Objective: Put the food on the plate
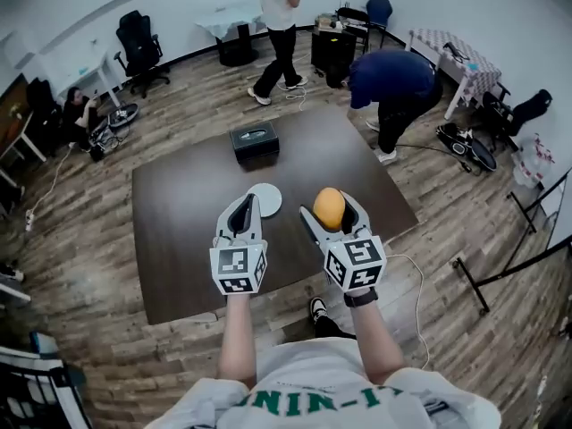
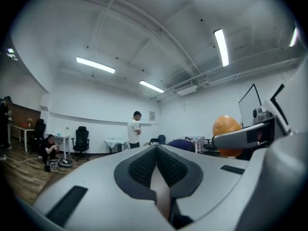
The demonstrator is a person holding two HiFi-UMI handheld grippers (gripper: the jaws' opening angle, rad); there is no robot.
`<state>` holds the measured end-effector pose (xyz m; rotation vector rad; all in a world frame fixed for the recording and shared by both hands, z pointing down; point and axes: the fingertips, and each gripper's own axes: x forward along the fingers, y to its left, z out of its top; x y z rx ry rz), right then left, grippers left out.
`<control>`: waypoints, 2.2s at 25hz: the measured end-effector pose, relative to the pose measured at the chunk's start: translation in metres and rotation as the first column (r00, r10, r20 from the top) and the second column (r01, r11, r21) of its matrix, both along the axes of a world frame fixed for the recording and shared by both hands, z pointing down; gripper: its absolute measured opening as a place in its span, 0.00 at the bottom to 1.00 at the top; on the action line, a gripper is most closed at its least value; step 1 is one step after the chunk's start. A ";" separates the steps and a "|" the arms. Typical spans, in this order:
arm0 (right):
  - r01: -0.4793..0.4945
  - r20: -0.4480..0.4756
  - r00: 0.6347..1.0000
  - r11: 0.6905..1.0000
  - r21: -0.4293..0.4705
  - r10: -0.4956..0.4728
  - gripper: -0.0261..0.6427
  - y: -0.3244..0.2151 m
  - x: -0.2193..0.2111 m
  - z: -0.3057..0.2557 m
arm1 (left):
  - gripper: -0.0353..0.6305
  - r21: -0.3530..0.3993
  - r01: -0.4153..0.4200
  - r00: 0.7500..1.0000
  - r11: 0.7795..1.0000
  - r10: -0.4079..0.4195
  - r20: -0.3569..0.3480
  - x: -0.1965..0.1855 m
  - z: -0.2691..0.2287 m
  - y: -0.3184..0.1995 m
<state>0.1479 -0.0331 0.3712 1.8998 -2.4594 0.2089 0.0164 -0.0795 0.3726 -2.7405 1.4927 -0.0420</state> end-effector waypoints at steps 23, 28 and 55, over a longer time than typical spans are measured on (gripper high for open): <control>0.412 0.017 0.910 0.899 -0.146 -0.414 0.56 -0.202 -0.053 0.064 | 0.07 -0.101 0.383 0.924 0.918 -0.380 0.048 -0.040 0.043 -0.134; 0.409 -0.003 0.909 0.896 -0.171 -0.416 0.56 -0.243 -0.073 0.077 | 0.07 -0.126 0.370 0.929 0.920 -0.368 0.042 -0.060 0.059 -0.181; 0.321 0.021 0.930 0.783 -0.532 -0.367 0.56 -0.369 -0.094 0.255 | 0.07 -0.332 0.265 0.963 0.905 -0.265 0.048 -0.120 0.198 -0.324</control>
